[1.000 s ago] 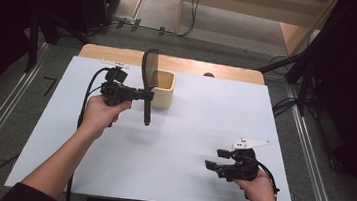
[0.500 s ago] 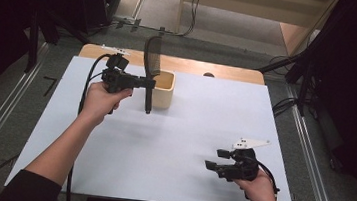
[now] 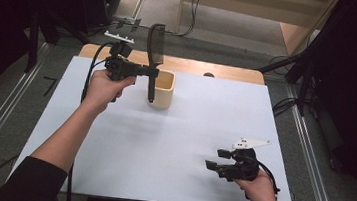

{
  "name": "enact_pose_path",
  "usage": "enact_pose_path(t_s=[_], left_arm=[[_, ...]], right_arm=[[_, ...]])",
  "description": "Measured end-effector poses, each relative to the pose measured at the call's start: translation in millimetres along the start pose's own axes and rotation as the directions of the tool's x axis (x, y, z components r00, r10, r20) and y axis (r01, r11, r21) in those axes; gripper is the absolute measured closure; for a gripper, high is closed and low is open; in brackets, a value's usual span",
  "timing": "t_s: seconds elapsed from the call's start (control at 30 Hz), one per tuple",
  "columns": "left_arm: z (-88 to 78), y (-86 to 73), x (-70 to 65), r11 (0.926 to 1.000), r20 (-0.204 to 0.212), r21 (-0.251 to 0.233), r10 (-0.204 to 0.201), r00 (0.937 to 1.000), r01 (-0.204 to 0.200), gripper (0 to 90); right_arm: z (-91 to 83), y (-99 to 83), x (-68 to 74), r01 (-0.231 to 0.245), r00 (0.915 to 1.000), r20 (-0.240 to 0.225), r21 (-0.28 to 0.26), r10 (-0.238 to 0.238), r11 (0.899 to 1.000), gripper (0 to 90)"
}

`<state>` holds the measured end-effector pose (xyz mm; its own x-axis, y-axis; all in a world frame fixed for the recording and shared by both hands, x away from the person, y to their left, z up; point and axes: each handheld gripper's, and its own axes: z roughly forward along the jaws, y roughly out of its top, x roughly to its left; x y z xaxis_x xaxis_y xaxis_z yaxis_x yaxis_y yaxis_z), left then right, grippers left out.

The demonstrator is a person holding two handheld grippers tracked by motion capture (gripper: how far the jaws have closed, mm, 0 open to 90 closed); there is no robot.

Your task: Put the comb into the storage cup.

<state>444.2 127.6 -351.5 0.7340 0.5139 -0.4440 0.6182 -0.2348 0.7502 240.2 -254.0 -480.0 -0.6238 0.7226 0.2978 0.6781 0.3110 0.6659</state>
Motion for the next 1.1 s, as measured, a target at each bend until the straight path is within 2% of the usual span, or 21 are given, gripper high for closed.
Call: enact_pose_path(t_s=[0.37,0.7,1.1], left_arm=[[2.8,19.3,-1.9,0.9997,-0.018,-0.007,0.022,0.9996,-0.022,73.7],[9.2,31.2,9.1,0.9991,-0.056,-0.041,0.005,0.9984,-0.007,73.7],[18.1,43.9,15.5,0.9978,-0.102,-0.061,0.021,0.9946,-0.027,73.7]], right_arm=[[0.6,-0.9,0.4,0.000,1.0000,-0.005,0.003,0.000,1.000,27.2],[-1.0,-3.2,0.8,-0.007,1.0000,-0.001,0.004,0.007,1.000,27.2],[-1.7,-3.5,1.2,-0.006,1.0000,-0.007,0.001,0.006,1.000,27.2]])
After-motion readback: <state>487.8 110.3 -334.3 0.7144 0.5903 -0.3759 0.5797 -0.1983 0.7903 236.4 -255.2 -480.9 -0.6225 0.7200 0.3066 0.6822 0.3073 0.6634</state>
